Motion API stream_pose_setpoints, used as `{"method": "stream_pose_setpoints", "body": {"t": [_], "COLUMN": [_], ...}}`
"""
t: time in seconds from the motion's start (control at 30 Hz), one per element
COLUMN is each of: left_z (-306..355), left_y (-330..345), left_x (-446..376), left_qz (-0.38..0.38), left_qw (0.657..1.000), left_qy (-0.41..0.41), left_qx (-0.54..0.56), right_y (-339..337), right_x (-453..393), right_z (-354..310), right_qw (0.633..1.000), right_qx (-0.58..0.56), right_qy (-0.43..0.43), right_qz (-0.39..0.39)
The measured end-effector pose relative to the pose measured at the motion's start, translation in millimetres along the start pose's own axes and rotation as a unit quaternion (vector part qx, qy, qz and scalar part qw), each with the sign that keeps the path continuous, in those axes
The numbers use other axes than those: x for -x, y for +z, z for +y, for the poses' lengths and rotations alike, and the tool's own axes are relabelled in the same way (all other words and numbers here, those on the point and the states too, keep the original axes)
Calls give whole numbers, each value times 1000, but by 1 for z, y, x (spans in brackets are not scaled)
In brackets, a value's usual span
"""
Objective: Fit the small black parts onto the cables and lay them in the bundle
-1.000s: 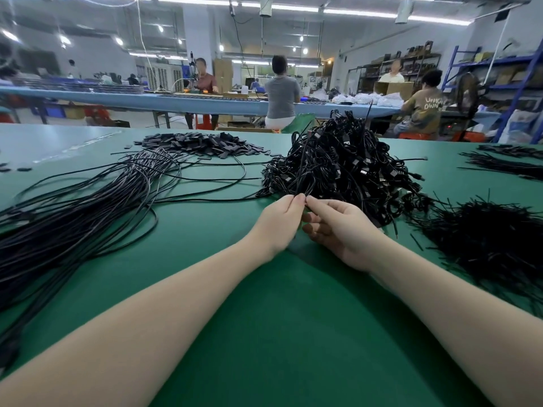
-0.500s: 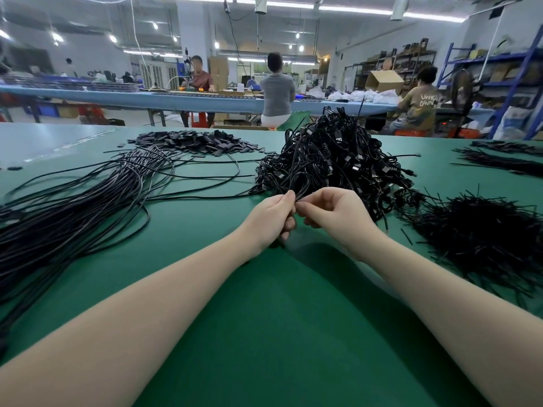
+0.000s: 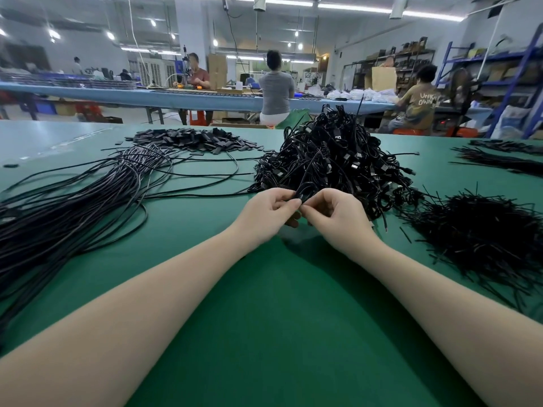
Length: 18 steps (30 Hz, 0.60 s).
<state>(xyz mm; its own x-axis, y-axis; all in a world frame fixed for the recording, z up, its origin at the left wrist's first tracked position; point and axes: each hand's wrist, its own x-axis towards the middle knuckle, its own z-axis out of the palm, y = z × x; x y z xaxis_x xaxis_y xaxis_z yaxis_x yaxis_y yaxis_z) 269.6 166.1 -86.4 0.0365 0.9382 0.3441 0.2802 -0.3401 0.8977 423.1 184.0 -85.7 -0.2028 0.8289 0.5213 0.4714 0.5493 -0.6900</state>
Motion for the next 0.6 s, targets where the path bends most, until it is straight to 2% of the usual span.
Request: {"method": "stream_pose_setpoints", "body": {"t": [0.1,0.27,0.6], "left_z": [1,2,6], "left_y": [3,10,10], "left_x": [-2,-3,-2], "left_qz": [-9,0,29], "left_qw": [998,999,996], "left_qy": [-8,-27,-52], "left_qx": [-54,-27,61], "right_y": [1,-1,-1], "right_x": [0,-1,-4], "right_z": [-1,0,-1], "right_qw": [995,958,957], "right_qx": [-82,-244,-238], "right_qy": [50,134,145], "right_qz": [-29,-64,-85]}}
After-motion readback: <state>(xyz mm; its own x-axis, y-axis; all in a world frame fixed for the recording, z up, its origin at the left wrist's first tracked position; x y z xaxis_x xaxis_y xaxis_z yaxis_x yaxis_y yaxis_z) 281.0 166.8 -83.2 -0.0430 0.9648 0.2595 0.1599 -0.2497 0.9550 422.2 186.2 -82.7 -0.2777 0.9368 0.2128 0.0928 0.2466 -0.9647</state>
